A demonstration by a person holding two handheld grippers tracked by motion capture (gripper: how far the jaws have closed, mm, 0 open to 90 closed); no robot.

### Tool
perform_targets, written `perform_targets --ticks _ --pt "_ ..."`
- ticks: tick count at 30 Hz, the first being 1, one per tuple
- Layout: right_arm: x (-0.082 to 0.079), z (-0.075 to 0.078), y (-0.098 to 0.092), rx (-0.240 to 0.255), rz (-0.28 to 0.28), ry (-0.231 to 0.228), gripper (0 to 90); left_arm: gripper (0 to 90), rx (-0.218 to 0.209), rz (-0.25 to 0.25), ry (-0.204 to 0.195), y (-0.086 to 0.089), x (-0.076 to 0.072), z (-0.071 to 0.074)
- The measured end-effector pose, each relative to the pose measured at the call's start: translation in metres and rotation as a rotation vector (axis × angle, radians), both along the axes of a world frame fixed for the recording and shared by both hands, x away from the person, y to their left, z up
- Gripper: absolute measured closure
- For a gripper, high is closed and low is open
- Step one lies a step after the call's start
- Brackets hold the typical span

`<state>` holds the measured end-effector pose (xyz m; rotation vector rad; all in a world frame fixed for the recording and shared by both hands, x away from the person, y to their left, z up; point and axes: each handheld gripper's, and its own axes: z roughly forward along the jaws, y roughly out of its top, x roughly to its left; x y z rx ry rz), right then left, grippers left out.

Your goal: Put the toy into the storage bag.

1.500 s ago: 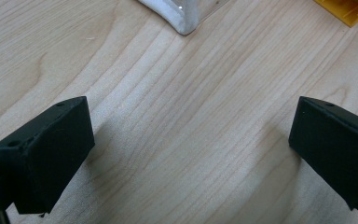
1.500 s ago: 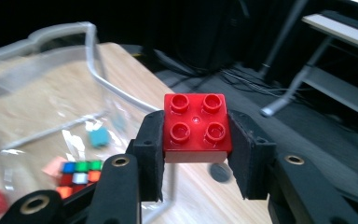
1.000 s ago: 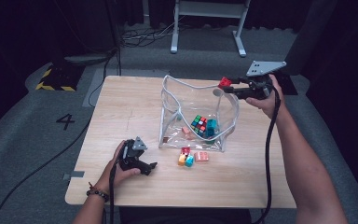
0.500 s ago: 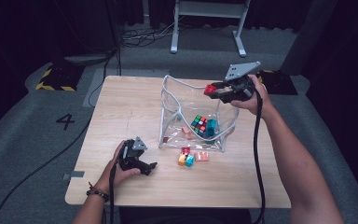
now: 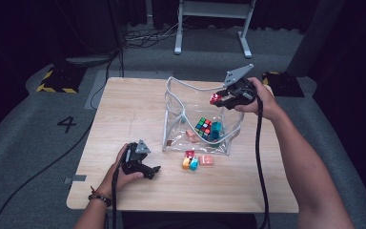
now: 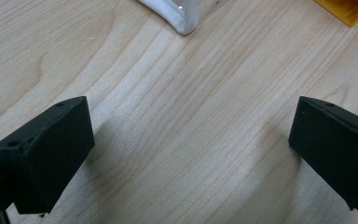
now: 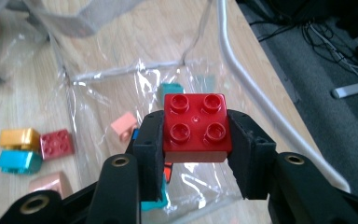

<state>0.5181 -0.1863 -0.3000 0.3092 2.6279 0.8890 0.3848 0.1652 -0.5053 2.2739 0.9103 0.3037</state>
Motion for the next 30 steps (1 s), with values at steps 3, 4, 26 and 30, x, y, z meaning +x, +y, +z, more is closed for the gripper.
perform_targets --ticks 3,4,26,30 --pt "-0.001 -0.002 -0.007 -0.033 0.002 0.005 59.5 0.0 0.000 0.000 0.000 0.000 0.000 0.000" --pt "-0.002 -0.003 -0.010 -0.048 -0.006 0.008 59.5 0.0 0.000 0.000 0.000 0.000 0.000 0.000" --pt "-0.009 -0.014 -0.057 -0.132 -0.040 0.050 59.4 0.1 0.000 -0.001 0.000 0.000 0.000 0.000" --pt "-0.009 -0.014 -0.057 -0.129 -0.032 0.034 59.4 0.1 0.000 -0.001 0.000 0.000 0.000 0.000"
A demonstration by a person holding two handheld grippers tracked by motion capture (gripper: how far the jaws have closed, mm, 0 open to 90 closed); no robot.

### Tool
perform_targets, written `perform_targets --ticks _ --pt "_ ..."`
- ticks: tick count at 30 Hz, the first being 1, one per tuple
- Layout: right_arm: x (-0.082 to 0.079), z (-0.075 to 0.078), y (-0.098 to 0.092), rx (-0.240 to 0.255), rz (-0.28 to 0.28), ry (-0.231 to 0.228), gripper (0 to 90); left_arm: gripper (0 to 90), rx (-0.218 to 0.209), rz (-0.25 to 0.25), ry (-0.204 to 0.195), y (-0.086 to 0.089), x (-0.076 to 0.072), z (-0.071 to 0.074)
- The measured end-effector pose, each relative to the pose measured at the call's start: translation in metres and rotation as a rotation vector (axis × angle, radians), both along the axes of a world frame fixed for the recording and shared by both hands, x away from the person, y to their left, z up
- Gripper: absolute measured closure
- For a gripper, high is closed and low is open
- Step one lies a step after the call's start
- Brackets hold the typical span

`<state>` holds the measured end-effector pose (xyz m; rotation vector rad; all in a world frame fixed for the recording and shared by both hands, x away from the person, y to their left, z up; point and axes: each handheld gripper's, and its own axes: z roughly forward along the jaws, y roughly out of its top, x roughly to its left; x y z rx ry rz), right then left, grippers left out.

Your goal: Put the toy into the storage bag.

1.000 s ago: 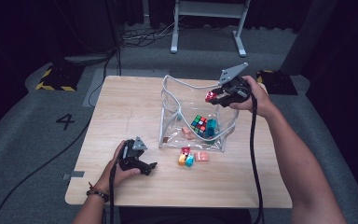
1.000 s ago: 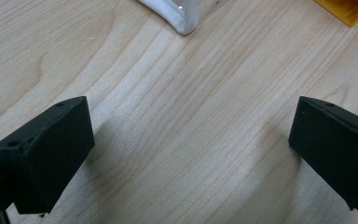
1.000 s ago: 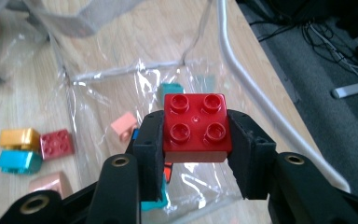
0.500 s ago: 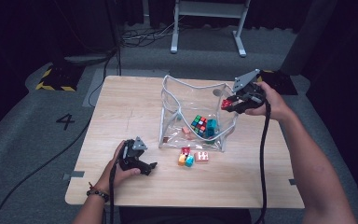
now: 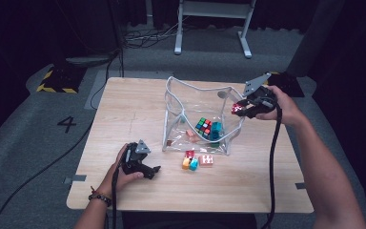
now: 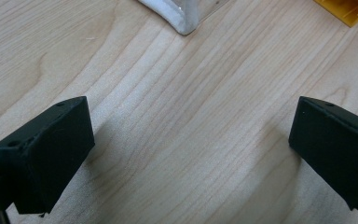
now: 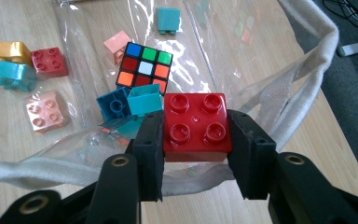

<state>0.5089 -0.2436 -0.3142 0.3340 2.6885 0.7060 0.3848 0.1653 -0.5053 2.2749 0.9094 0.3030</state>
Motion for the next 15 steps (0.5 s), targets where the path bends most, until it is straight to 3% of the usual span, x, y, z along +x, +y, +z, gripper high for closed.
perform_targets --ticks 6,9,11,15 --pt "-0.002 0.000 -0.003 0.033 -0.001 -0.021 57.3 0.1 0.000 0.000 0.000 0.000 0.000 0.000" --pt "-0.007 0.002 -0.007 0.077 -0.043 -0.005 55.8 0.0 0.000 0.000 0.000 0.000 0.000 0.000" --pt "-0.009 0.003 -0.010 0.121 -0.019 -0.031 55.1 0.0 0.000 0.000 -0.001 0.000 0.000 0.000" --pt "-0.017 0.007 -0.017 0.191 -0.038 -0.055 52.7 0.1 0.000 0.000 0.000 0.000 0.000 0.000"
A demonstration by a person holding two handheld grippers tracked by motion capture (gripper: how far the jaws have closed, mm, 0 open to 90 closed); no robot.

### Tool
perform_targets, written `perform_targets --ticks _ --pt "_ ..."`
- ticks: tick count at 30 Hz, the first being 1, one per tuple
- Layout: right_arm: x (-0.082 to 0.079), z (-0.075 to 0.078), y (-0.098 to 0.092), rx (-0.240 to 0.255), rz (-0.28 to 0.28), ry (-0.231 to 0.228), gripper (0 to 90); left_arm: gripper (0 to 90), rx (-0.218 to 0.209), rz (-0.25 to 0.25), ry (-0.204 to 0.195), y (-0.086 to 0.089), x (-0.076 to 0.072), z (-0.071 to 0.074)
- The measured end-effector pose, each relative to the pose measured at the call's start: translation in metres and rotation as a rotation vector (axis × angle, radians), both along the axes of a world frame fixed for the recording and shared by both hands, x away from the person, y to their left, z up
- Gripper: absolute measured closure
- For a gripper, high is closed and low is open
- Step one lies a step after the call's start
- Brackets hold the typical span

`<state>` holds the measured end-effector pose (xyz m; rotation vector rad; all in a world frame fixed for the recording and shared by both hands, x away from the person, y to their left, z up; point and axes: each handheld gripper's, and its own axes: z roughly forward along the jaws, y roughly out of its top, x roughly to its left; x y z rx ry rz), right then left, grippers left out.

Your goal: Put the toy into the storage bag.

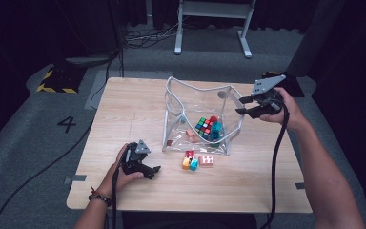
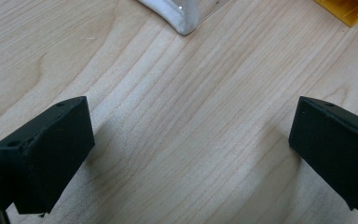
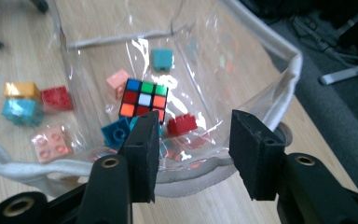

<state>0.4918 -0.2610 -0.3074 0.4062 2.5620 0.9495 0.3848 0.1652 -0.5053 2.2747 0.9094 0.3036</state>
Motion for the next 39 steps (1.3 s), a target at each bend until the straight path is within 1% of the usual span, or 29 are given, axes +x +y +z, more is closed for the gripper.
perform_targets --ticks 1,4,9,11,14,15,18,19,22,24,27,31,33,34,36,38,39 --pt "-0.001 0.001 -0.002 0.026 0.006 -0.015 51.7 0.1 0.000 0.000 0.000 0.000 0.000 0.000" --pt "-0.009 0.003 -0.011 0.095 -0.012 -0.050 49.5 0.0 0.000 0.000 0.000 0.000 0.000 0.000" --pt "-0.021 0.005 -0.028 0.205 -0.050 -0.083 46.2 0.1 0.000 0.000 0.000 0.000 0.000 0.000" --pt "-0.027 0.003 -0.036 0.238 -0.071 -0.092 45.5 0.0 0.000 0.000 0.000 0.000 0.000 0.000" --pt "-0.036 -0.001 -0.046 0.275 -0.085 -0.096 43.8 0.0 0.000 0.000 0.000 0.000 0.000 0.000" --pt "-0.042 -0.004 -0.052 0.298 -0.094 -0.094 43.5 0.0 0.000 0.000 0.000 0.000 0.000 0.000" --pt "-0.051 -0.011 -0.058 0.318 -0.107 -0.097 41.2 0.1 0.000 0.000 0.000 0.000 0.000 0.000" --pt "-0.056 -0.015 -0.061 0.331 -0.108 -0.101 40.9 0.1 0.000 0.000 0.000 0.000 0.000 0.000" --pt "-0.066 -0.025 -0.068 0.365 -0.115 -0.095 39.9 0.1 0.000 0.000 0.000 0.000 0.000 0.000" --pt "-0.072 -0.032 -0.070 0.371 -0.114 -0.093 39.5 0.1 0.000 0.000 0.001 0.000 0.000 0.000" --pt "-0.080 -0.047 -0.072 0.381 -0.113 -0.074 39.0 0.1 0.000 0.000 0.000 0.000 0.000 0.000" --pt "-0.087 -0.067 -0.067 0.360 -0.113 -0.054 38.4 0.1 0.000 0.000 0.000 0.000 0.000 0.000" --pt "-0.090 -0.076 -0.064 0.363 -0.096 -0.033 38.0 0.1 0.000 0.000 0.000 0.000 0.000 0.000" --pt "-0.091 -0.080 -0.063 0.357 -0.092 -0.033 37.9 0.1 0.000 0.000 0.000 0.000 0.000 0.000" --pt "-0.093 -0.089 -0.060 0.352 -0.090 -0.015 37.5 0.1 0.000 0.000 0.000 0.000 0.000 0.000" --pt "-0.096 -0.100 -0.055 0.331 -0.083 0.002 37.3 0.1 0.000 0.000 0.000 0.000 0.000 0.000" --pt "-0.097 -0.104 -0.053 0.324 -0.076 0.001 37.3 0.0 0.000 0.000 0.000 0.000 0.000 0.000"
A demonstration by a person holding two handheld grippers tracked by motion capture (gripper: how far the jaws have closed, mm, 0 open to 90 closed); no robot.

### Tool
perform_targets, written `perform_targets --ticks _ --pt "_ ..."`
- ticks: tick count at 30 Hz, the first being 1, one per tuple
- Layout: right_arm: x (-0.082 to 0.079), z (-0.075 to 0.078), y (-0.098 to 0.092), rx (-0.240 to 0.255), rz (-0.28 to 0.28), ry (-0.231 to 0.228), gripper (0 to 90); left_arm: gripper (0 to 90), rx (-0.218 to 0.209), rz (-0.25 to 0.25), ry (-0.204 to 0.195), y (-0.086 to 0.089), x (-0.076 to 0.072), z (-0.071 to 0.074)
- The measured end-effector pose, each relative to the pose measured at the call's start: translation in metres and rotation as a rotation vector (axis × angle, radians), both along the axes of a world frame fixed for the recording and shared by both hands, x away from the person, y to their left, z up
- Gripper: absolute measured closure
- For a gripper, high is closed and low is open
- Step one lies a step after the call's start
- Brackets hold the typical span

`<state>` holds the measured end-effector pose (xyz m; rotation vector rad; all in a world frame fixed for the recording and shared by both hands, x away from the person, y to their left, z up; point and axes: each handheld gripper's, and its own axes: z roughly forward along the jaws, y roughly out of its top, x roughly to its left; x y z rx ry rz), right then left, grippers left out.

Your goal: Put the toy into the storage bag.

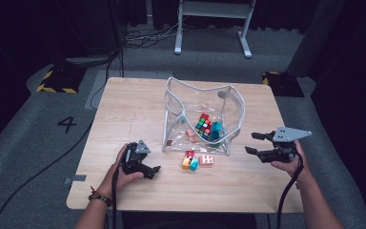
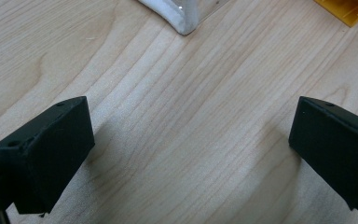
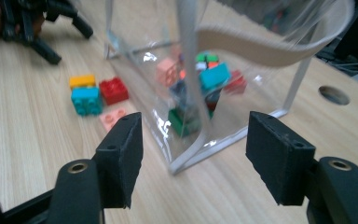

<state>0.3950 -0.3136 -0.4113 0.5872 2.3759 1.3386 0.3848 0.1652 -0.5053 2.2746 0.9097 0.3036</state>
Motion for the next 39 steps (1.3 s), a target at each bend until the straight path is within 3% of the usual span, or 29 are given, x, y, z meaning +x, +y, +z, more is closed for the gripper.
perform_targets --ticks 8,10,16,17,21,26,28,31,39 --pt "-0.008 -0.025 0.023 -0.022 0.095 0.047 37.3 0.0 0.000 0.000 0.001 0.000 0.000 0.000" --pt "-0.010 -0.032 0.032 -0.050 0.114 0.054 37.3 0.1 0.000 0.000 0.000 0.000 0.000 0.000" --pt "-0.008 -0.047 0.055 -0.067 0.172 0.087 37.4 0.1 0.000 0.000 0.000 0.000 0.000 0.000" --pt "-0.006 -0.052 0.066 -0.076 0.197 0.098 37.5 0.1 0.001 0.000 0.000 0.000 0.000 0.000" --pt "-0.003 -0.059 0.082 -0.063 0.219 0.110 37.8 0.1 0.000 0.000 0.000 0.000 0.000 0.000" --pt "0.000 -0.067 0.097 -0.092 0.209 0.103 36.9 0.1 0.000 0.000 0.000 0.000 0.000 0.000" --pt "0.001 -0.074 0.104 -0.082 0.184 0.139 36.0 0.1 0.000 0.000 0.000 0.000 0.000 0.000" --pt "0.001 -0.080 0.112 -0.122 0.163 0.127 35.0 0.1 0.000 0.000 0.000 0.000 0.000 0.000" --pt "0.003 -0.091 0.120 -0.129 0.142 0.114 34.3 0.1 0.000 0.000 0.000 0.000 0.000 0.000"
